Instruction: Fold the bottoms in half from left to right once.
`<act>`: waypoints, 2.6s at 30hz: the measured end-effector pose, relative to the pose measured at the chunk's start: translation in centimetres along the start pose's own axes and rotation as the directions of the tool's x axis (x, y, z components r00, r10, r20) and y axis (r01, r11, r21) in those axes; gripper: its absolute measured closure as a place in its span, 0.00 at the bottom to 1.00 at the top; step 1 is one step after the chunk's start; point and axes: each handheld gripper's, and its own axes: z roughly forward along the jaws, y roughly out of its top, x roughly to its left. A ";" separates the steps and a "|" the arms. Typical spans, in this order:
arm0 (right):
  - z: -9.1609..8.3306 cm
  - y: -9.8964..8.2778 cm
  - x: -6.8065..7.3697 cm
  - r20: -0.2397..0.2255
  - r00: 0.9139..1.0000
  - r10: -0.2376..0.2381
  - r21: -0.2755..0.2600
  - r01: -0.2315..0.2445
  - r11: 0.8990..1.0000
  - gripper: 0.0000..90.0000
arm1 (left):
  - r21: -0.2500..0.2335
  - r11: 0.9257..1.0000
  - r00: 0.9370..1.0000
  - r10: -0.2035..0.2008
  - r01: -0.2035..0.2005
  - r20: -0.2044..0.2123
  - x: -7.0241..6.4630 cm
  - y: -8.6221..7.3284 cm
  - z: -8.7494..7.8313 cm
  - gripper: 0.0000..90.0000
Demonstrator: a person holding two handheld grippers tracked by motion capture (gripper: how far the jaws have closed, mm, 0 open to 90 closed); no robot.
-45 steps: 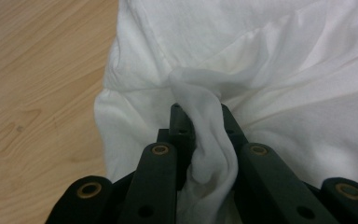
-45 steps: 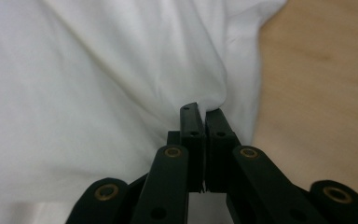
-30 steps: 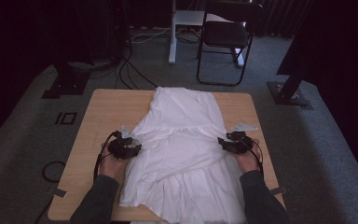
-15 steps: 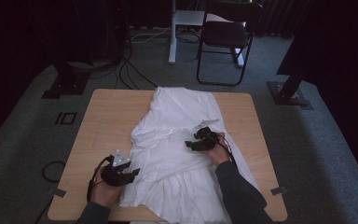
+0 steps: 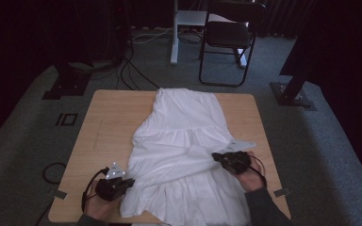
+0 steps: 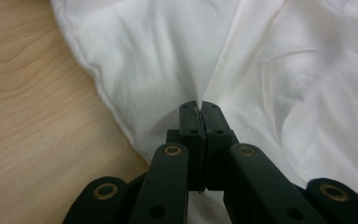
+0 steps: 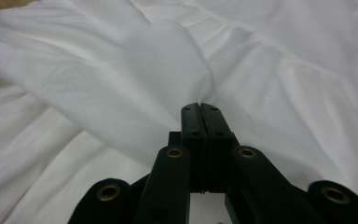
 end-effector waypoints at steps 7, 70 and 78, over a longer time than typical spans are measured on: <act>-8.3 -6.7 -0.1 0.070 0.992 0.107 -0.046 -0.104 0.994 0.99 | 0.026 0.998 0.997 0.059 -0.060 0.055 -1.8 -0.1 0.0 0.96; -4.0 -8.5 -4.2 0.223 0.943 0.246 -0.104 -0.228 0.968 0.98 | -0.008 0.995 0.993 0.097 -0.098 -0.073 -2.2 -0.7 3.0 0.44; -6.6 -9.8 -3.7 0.201 0.938 0.284 -0.170 -0.252 0.953 0.97 | -0.043 0.996 0.989 0.077 -0.083 -0.123 -1.7 -0.2 3.3 0.95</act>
